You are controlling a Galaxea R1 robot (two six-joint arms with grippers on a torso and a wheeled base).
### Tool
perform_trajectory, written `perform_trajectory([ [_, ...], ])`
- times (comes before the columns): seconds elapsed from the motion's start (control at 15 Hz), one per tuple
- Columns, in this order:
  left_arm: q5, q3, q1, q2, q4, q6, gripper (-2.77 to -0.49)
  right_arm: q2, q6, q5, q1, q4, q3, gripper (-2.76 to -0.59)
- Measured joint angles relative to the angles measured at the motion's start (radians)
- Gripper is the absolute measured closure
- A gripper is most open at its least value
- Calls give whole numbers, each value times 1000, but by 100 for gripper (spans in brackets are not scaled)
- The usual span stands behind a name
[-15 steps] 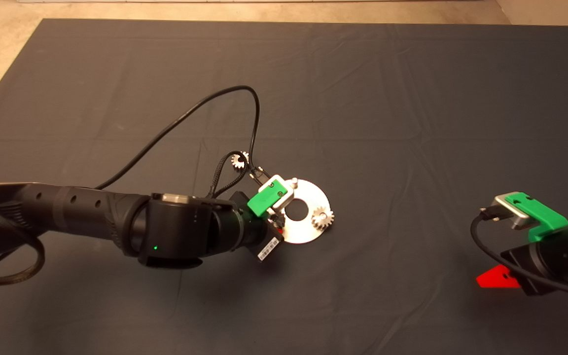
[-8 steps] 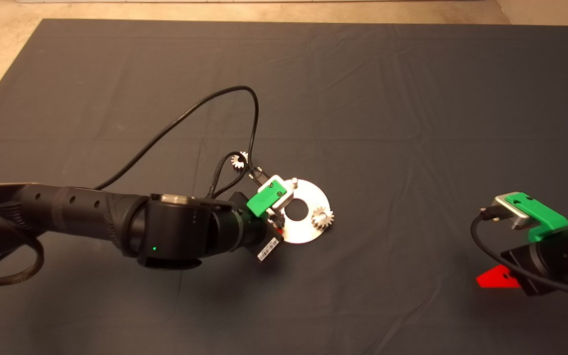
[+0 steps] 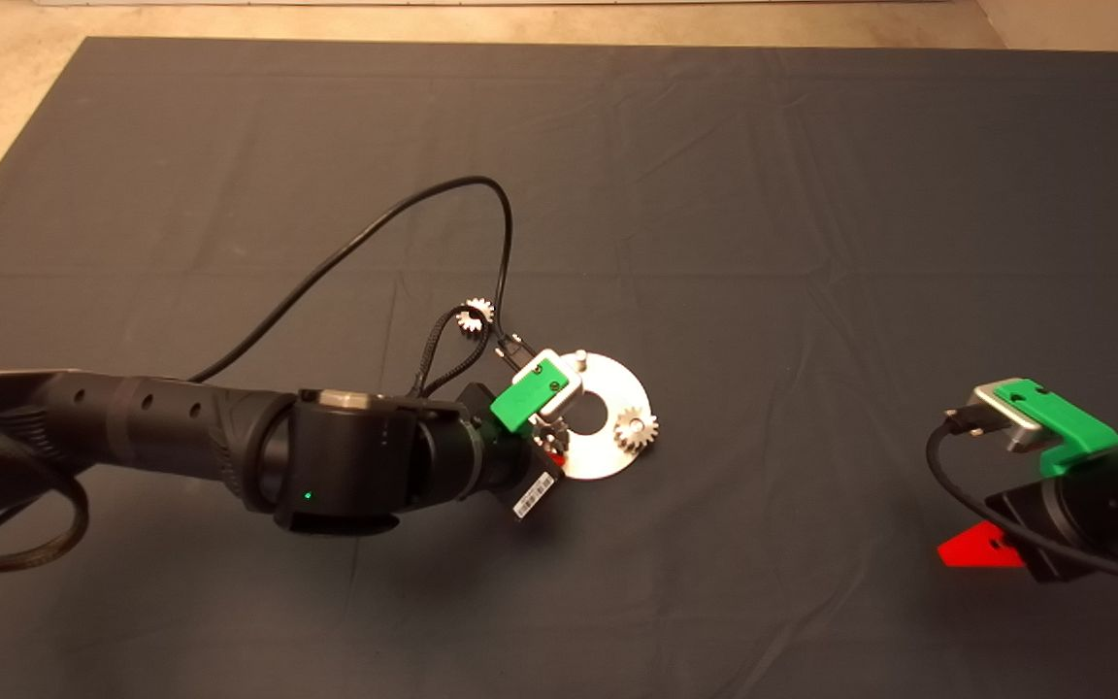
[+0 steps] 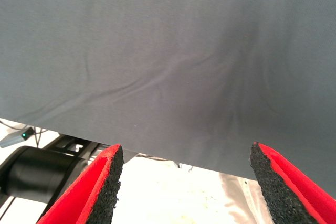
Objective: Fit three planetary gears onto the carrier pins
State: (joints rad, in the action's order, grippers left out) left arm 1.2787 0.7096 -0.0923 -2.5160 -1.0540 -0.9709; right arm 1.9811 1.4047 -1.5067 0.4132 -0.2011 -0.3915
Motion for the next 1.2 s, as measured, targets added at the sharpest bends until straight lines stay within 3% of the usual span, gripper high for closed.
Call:
perform_trajectory([
  [0.2, -5, 4, 0, 0, -4, 2, -60, 0, 0, 8, 0, 0, 0, -178],
  [0.8, -27, 13, 0, 5, -8, 43, -60, 0, 0, 10, 0, 0, 0, -178],
  [1.2, -28, 9, 0, 14, -8, 45, -60, 0, 0, 10, 0, 0, 0, -178],
])
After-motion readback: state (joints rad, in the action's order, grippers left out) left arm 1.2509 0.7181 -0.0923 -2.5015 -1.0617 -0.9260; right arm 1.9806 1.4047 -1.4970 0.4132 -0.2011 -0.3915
